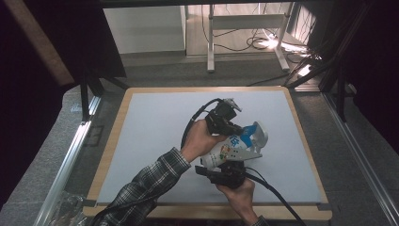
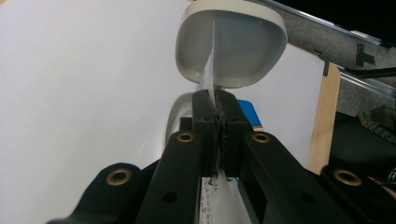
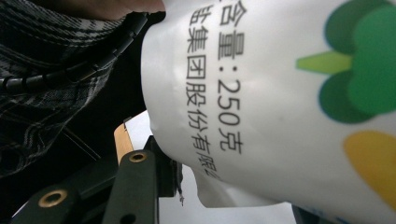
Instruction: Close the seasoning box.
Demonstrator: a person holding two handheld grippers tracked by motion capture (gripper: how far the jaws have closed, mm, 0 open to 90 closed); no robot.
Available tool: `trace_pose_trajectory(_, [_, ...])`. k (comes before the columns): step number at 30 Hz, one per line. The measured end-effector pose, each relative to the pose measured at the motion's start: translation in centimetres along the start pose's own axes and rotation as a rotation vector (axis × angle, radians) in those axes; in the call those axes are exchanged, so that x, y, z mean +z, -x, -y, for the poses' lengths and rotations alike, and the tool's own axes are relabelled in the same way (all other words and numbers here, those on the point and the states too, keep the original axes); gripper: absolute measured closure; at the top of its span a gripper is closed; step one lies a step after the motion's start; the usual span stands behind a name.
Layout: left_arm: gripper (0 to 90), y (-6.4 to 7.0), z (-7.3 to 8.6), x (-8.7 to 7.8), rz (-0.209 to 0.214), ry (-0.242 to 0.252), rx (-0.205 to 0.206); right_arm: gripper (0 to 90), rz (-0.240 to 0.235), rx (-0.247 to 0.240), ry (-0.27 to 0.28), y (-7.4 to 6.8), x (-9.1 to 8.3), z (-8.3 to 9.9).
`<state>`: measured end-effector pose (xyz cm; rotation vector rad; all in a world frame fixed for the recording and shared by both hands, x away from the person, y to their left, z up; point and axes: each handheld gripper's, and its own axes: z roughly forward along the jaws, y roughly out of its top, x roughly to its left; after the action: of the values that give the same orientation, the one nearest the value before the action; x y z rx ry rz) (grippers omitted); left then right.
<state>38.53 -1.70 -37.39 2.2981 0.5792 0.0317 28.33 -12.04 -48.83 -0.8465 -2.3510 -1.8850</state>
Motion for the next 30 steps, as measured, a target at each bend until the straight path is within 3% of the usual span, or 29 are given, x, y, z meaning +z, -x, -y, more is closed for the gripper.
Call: trace_pose_trajectory(30, [88.1, -0.04, -0.42, -0.06, 0.006, -0.021, 0.005, 57.3, -0.003, -0.006, 0.000, -0.24, -0.06, -0.29])
